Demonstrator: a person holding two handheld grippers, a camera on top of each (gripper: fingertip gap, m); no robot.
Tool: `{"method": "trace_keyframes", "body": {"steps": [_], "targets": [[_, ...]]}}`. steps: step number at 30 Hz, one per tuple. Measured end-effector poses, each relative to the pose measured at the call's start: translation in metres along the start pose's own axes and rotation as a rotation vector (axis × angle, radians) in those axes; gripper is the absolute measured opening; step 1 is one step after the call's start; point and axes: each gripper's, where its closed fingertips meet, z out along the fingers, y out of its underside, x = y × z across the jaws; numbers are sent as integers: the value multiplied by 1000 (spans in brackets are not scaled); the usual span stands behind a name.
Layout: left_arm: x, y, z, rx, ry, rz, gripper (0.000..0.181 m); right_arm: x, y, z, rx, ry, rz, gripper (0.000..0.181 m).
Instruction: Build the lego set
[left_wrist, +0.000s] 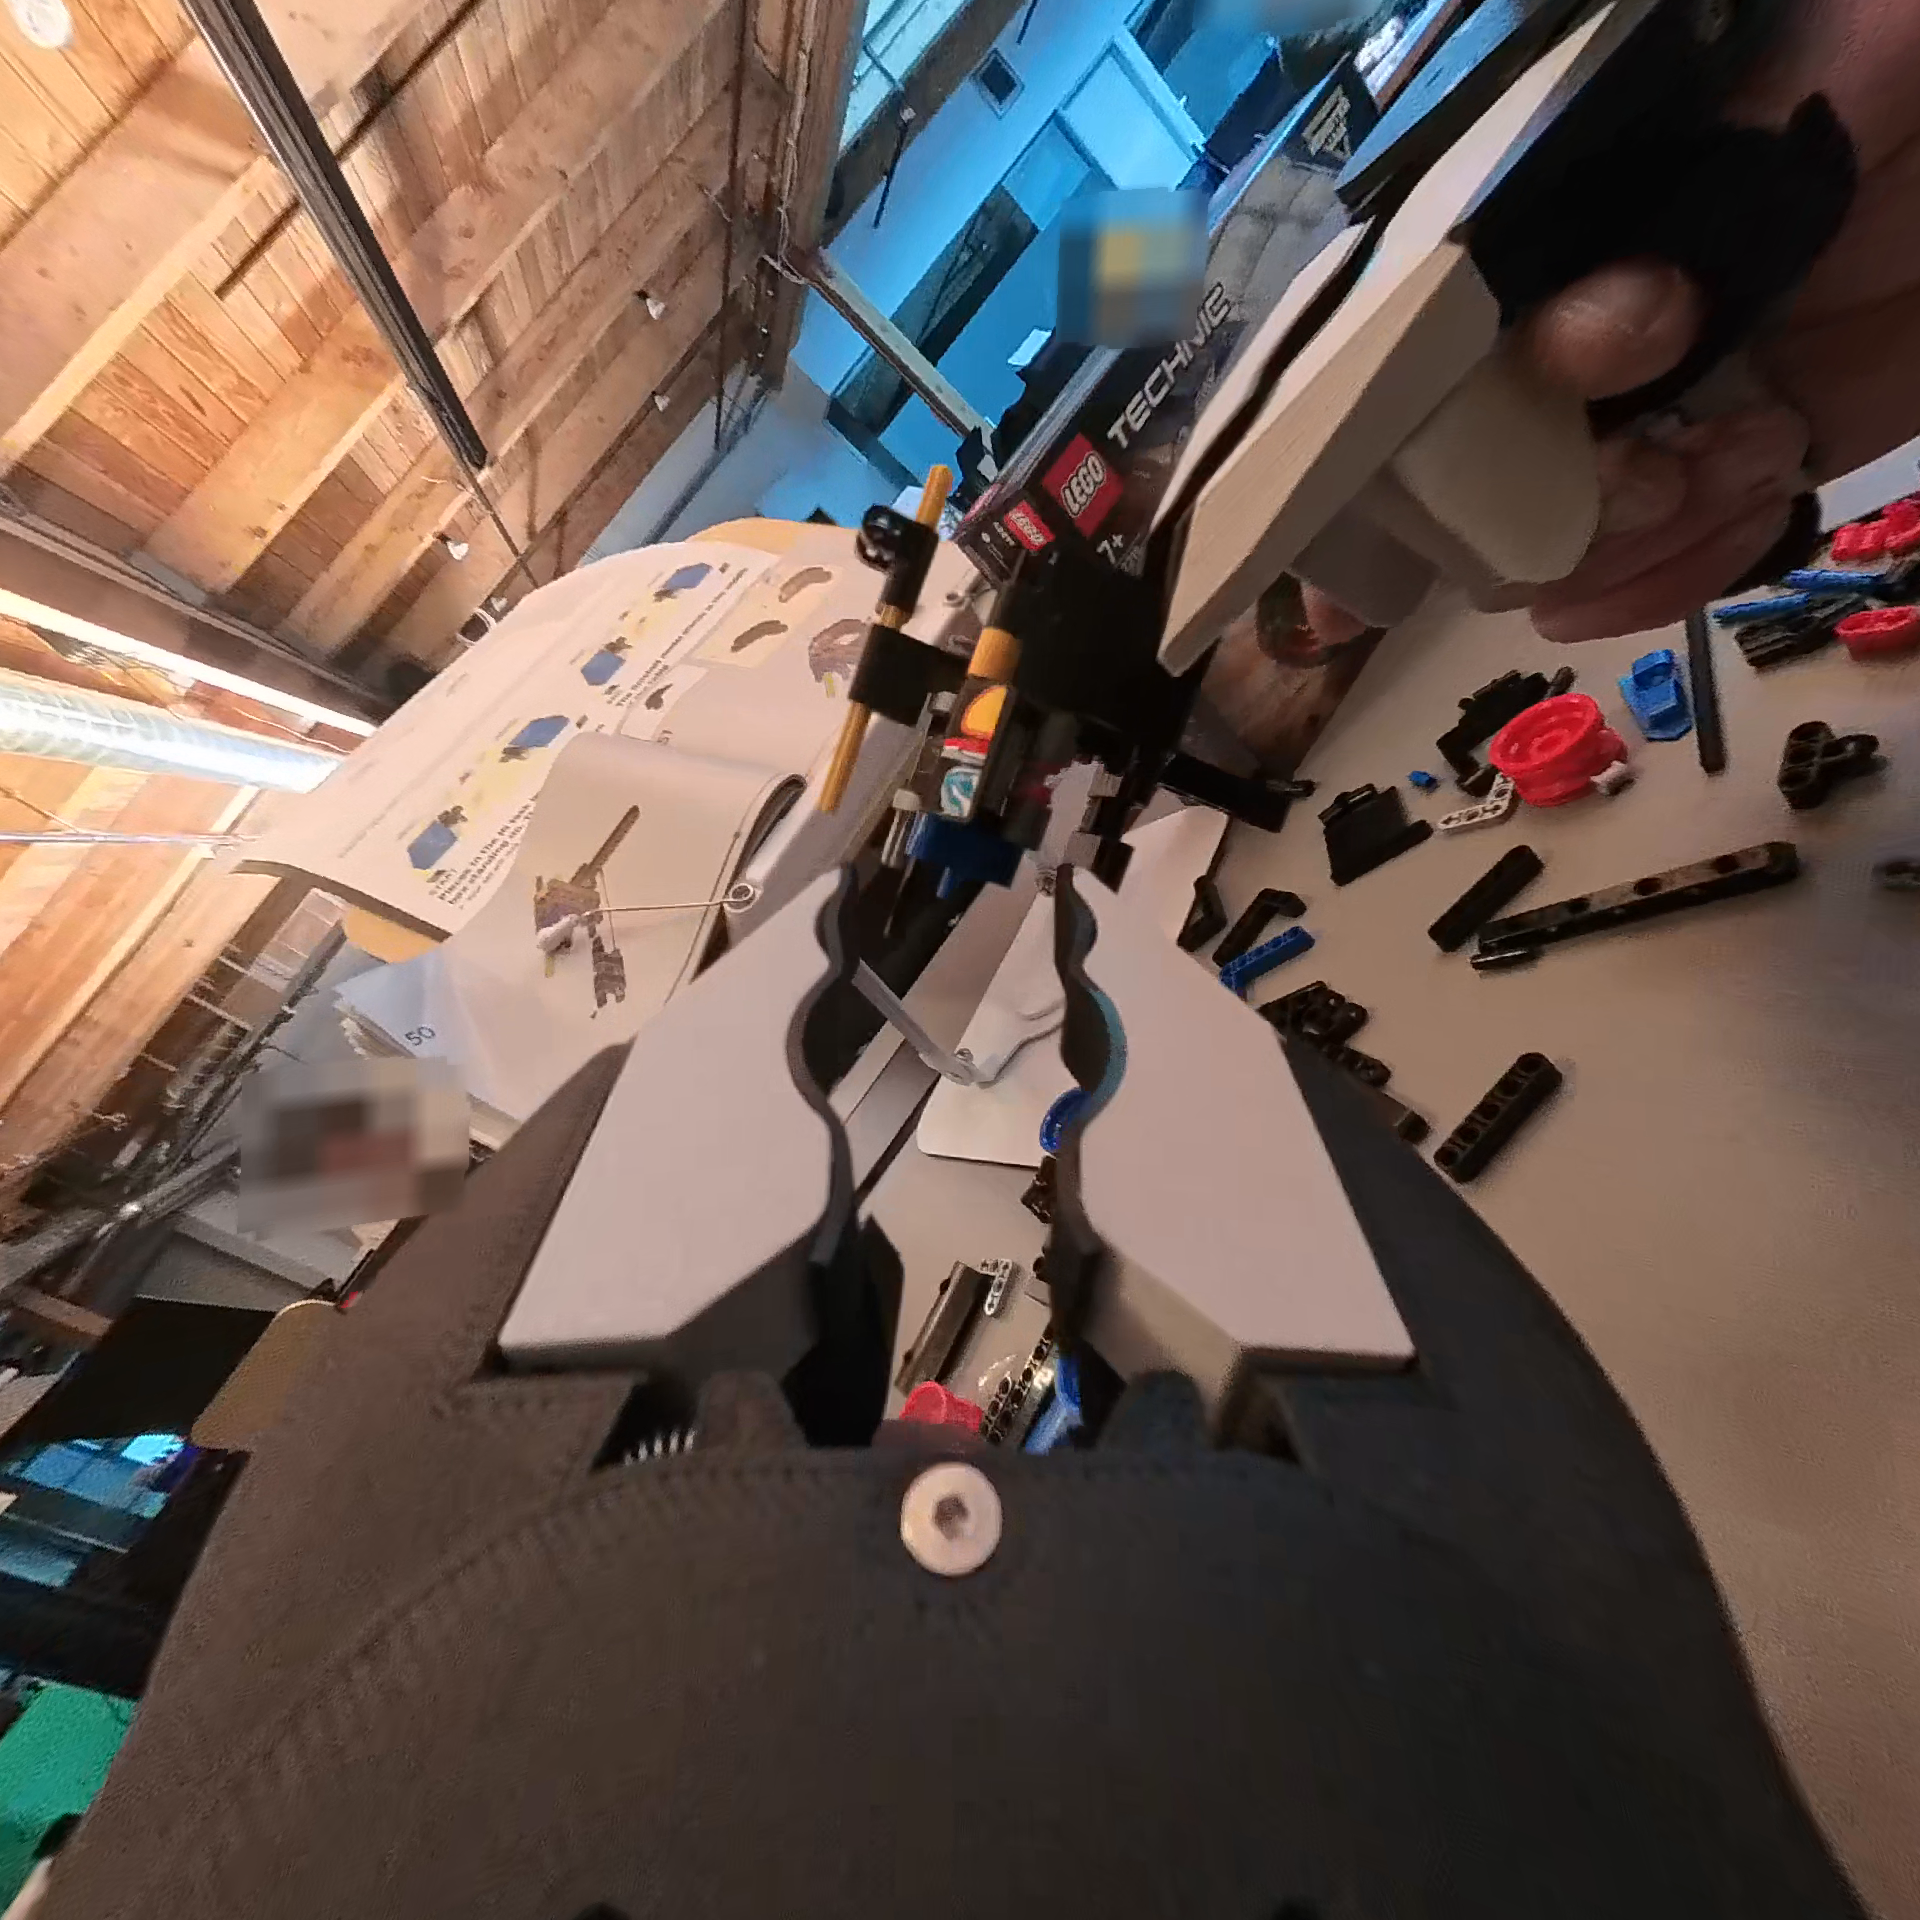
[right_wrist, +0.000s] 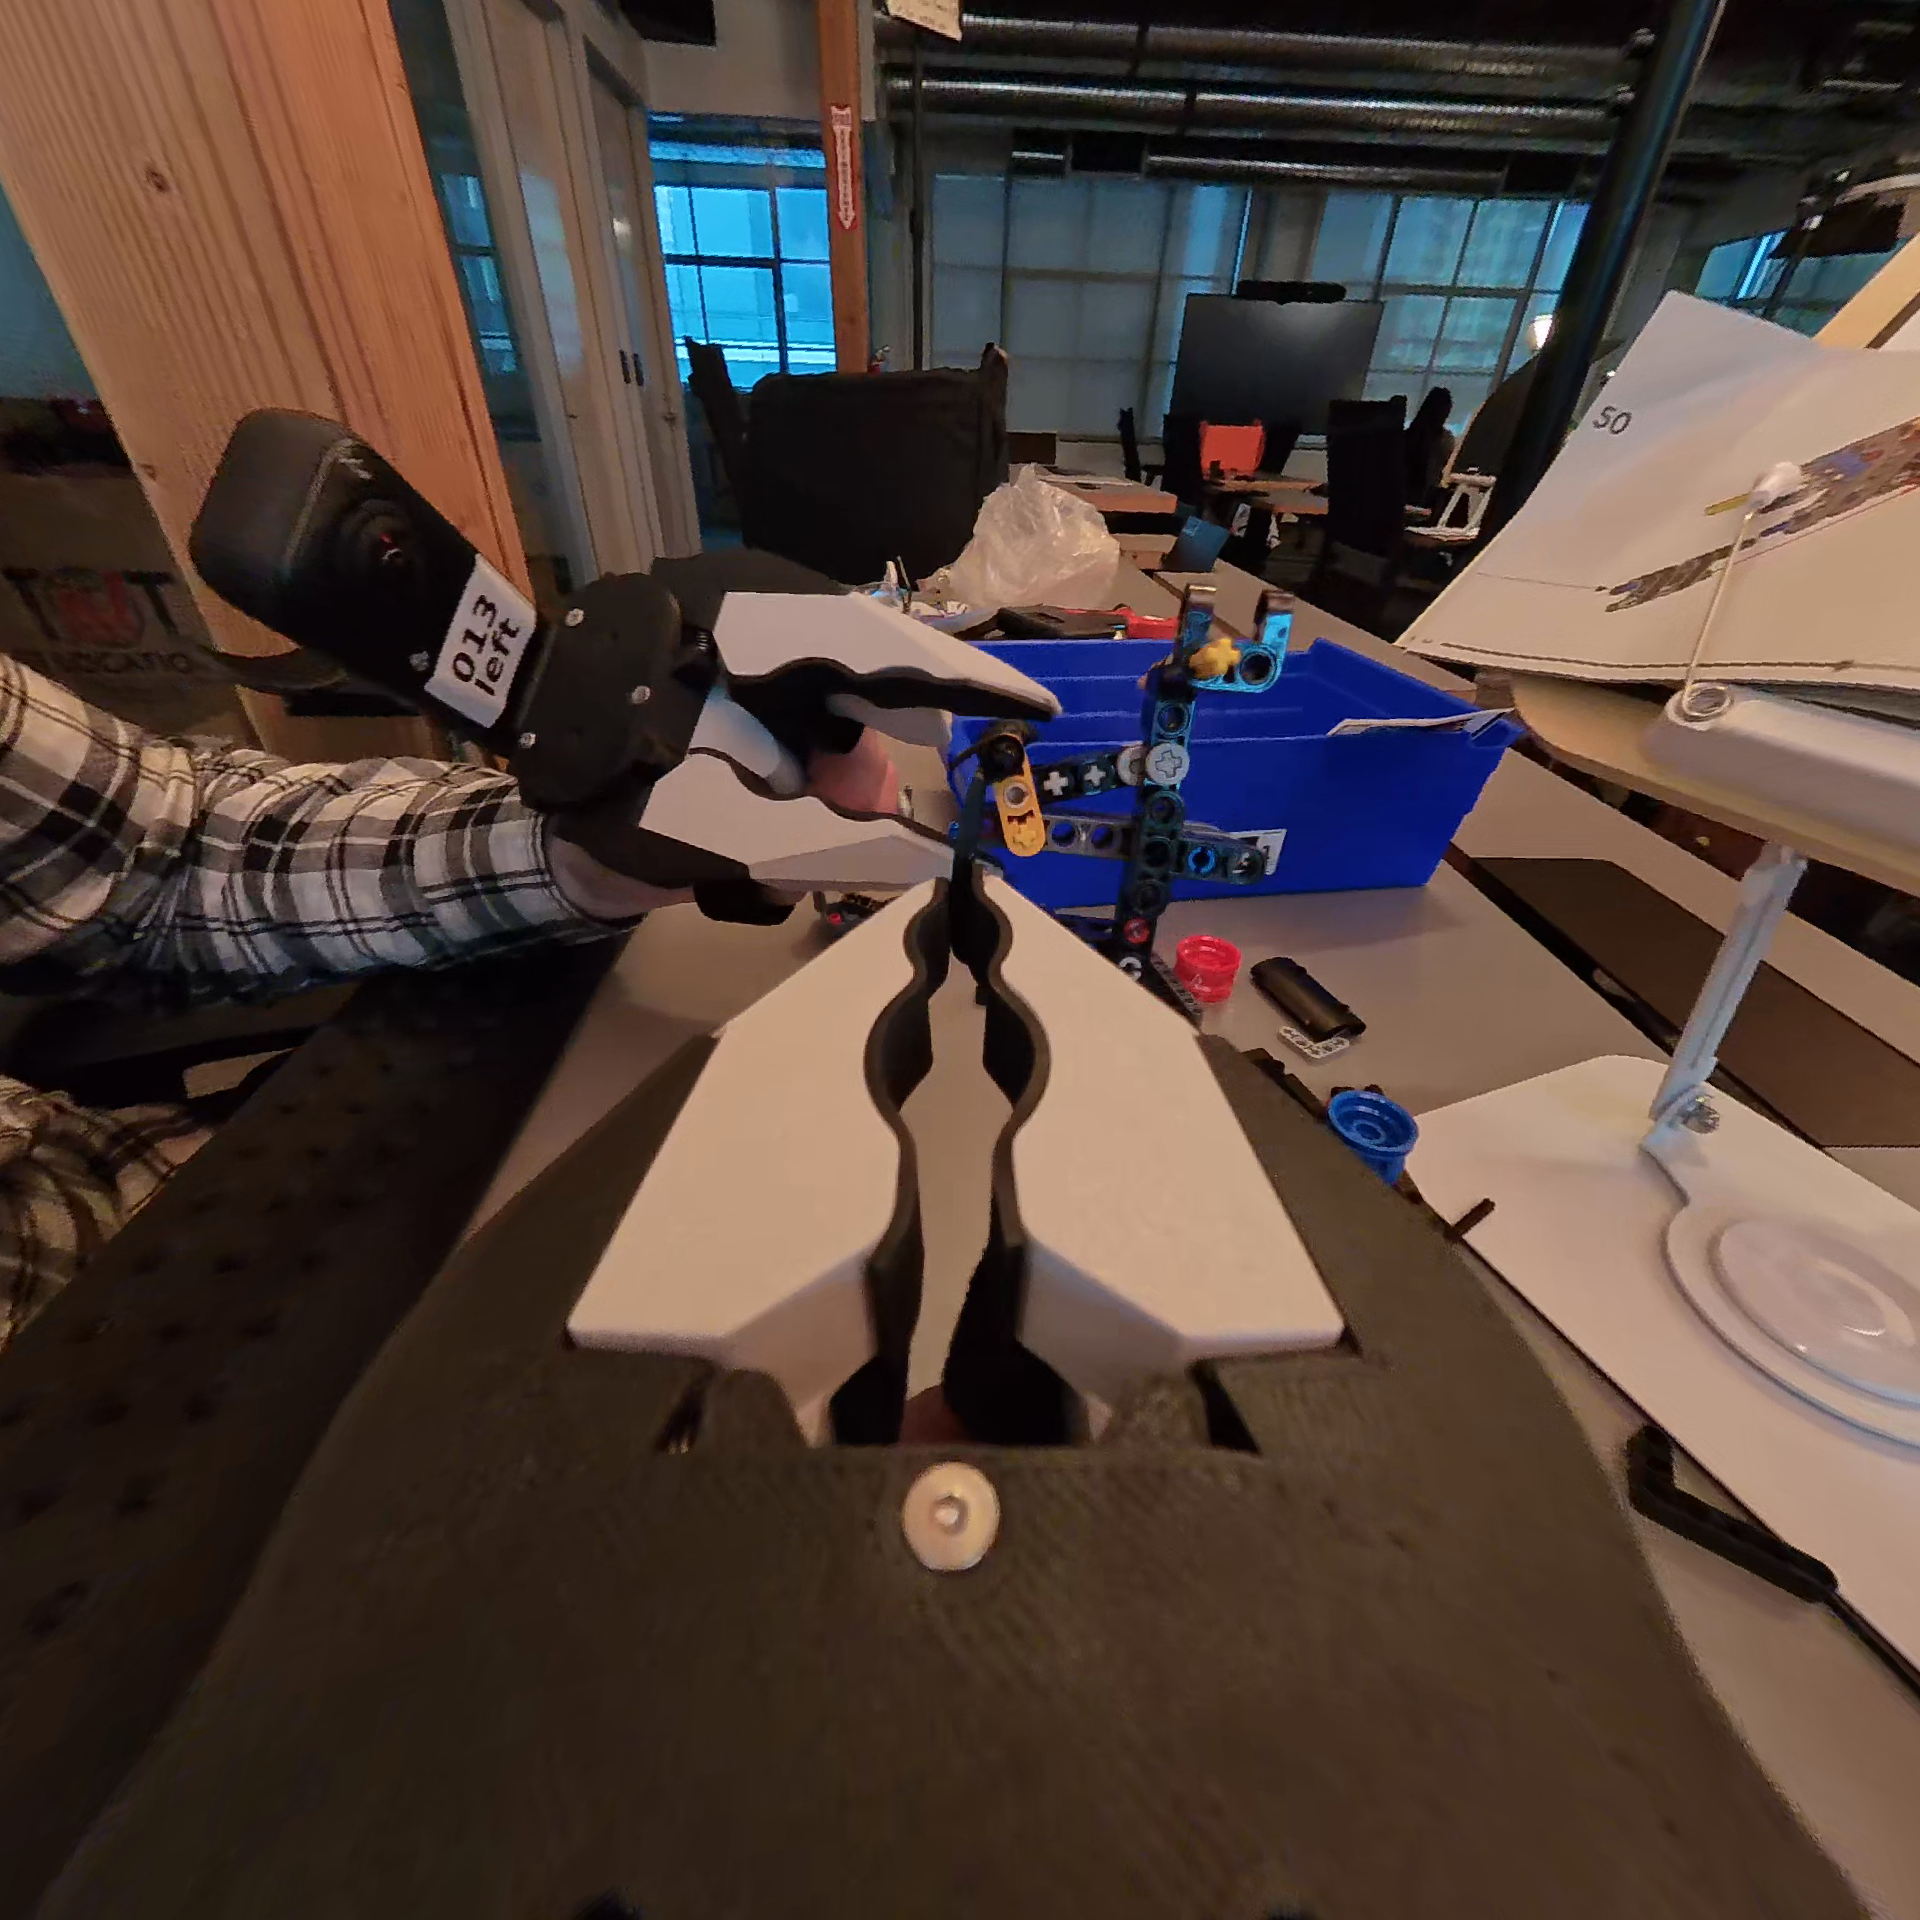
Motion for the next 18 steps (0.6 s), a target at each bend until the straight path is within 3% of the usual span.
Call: {"method": "trace_keyframes", "body": {"steps": [4, 18], "targets": [[7, 2, 1, -3, 22, 30, 23, -3, 5, 2, -18, -33, 19, 0], [11, 2, 3, -52, 12, 69, 20, 4, 5, -2, 5, -62, 162, 0]]}}
